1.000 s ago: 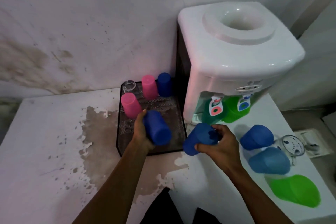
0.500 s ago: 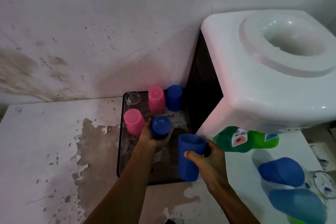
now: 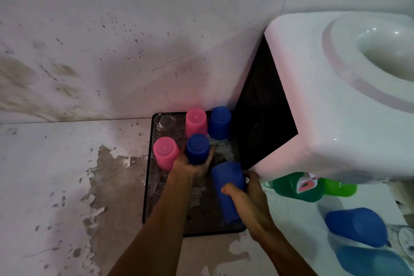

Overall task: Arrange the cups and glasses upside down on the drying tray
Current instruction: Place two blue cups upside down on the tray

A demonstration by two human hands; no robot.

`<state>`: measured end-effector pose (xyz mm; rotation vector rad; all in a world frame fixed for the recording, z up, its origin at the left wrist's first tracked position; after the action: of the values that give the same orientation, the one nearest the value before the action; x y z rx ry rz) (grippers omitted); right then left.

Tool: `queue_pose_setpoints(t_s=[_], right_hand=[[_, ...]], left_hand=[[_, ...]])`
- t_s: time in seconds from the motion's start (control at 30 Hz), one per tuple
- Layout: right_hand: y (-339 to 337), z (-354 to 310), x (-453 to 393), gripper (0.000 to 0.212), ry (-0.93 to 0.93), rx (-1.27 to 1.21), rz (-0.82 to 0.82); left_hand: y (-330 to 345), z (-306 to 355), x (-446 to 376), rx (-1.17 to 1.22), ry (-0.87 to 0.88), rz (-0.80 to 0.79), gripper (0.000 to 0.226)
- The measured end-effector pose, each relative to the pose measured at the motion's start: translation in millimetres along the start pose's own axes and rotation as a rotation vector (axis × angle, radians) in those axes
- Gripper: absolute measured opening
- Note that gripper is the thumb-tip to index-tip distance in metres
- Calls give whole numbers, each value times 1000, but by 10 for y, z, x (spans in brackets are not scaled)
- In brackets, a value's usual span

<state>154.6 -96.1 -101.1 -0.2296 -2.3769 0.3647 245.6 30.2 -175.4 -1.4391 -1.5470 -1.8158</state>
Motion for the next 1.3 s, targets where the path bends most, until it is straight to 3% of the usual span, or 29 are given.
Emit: queue_pose_setpoints(t_s=[0.17, 0.37, 0.57, 0.63, 0.7, 0.77, 0.8, 0.9, 1.07, 1.3], right_hand=[[4, -294, 41, 78, -128, 367, 29], [20, -639, -9, 67, -239, 857, 96], [154, -767, -2, 61, -316, 1095, 93], [196, -823, -35, 58, -337, 1136, 100], [227, -885, -101, 58, -354, 1170, 102], [253, -939, -200, 59, -365, 1188, 95], [267, -964, -258, 58, -372, 1189, 91], [297, -1019, -435, 49, -404, 1174, 100], [340, -1068, -658, 31, -429, 1139, 106], [422, -1130, -814, 38, -496, 1052, 112]], left_hand=[[-13, 0, 44, -32, 15, 0, 49], [-166, -79, 245, -32, 4, 46, 58], [-374, -21, 607, -412, 173, 128, 38], [-388, 99, 802, -780, 416, 170, 22], [-260, 296, 1113, -1320, 876, 295, 9], [-105, 421, 1347, -1657, 1230, 452, 34], [-84, 493, 1351, -1726, 1286, 500, 55], [-76, 695, 1093, -1880, 1165, 506, 95], [-17, 807, 856, -1860, 1196, 415, 78], [42, 862, 806, -1849, 1208, 400, 81]])
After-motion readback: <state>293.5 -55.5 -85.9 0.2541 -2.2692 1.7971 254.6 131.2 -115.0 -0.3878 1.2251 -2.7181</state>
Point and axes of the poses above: each hand's wrist, its own x-axis away from the middle knuckle, its own y-axis out of the palm, z = x × y, the point moved 7 cm from there along -x, towards the middle knuckle, and after that the axes turned 2 degrees about -z, right-handed, at the moved point
